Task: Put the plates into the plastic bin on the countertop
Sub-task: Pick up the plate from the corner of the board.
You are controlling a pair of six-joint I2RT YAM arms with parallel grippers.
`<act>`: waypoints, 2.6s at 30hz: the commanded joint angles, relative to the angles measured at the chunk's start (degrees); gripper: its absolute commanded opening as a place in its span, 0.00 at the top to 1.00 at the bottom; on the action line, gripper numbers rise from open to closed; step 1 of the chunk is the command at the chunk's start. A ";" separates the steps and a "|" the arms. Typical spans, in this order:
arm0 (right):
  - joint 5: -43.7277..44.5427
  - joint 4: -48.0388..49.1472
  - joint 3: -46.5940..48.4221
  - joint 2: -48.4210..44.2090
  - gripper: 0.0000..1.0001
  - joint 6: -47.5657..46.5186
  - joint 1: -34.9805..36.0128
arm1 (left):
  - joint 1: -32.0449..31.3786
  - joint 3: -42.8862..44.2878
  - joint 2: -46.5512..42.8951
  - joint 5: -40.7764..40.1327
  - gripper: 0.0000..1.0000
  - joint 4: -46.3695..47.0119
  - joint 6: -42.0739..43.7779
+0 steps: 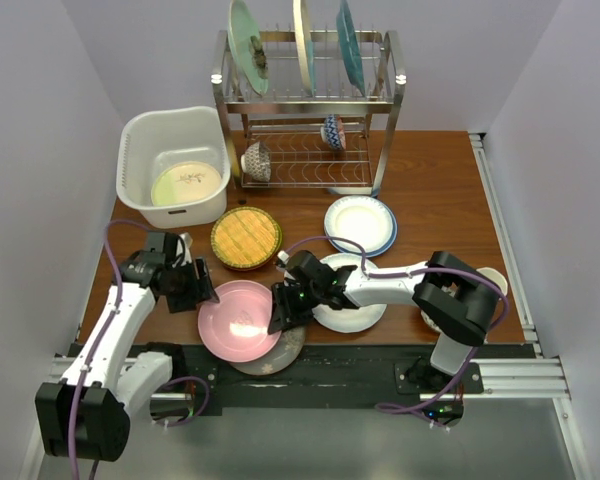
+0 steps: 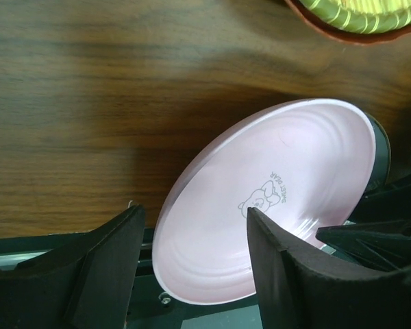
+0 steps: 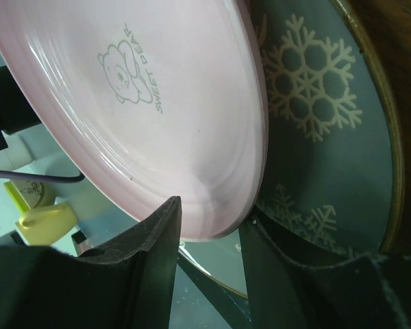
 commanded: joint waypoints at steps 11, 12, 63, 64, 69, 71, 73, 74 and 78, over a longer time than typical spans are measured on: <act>-2.97 5.30 0.25 1.30 0.57 -0.47 0.17 | -0.19 -5.70 -2.32 13.91 0.43 5.66 -0.32; -3.06 5.30 0.17 1.30 0.58 -0.39 0.17 | -0.19 -5.70 -2.67 14.44 0.43 5.83 -0.50; -2.62 6.18 -0.89 -3.00 0.48 -1.44 0.17 | -0.19 4.49 -6.71 10.85 1.00 -1.72 2.31; -2.79 6.62 -0.98 -3.26 0.47 -1.44 0.26 | -0.19 4.93 -6.98 10.40 1.00 -1.90 2.14; -3.14 8.55 -2.12 -5.19 0.36 -1.44 0.17 | -0.19 7.22 -6.55 8.56 1.00 -3.30 2.66; -2.80 10.48 -2.99 -7.12 0.34 -0.83 0.17 | -0.19 7.31 -6.45 8.47 1.00 -3.57 2.75; -2.01 11.28 -4.05 -8.79 0.29 -0.39 0.26 | -0.19 7.31 -6.54 8.38 1.00 -3.57 2.84; -0.96 11.11 -4.23 -10.63 0.28 -0.47 0.17 | -0.19 7.48 -6.63 8.20 1.00 -3.57 2.84; 2.38 9.70 -4.75 -15.46 0.23 -1.00 0.26 | -0.19 7.75 -6.54 7.85 1.00 -3.74 2.84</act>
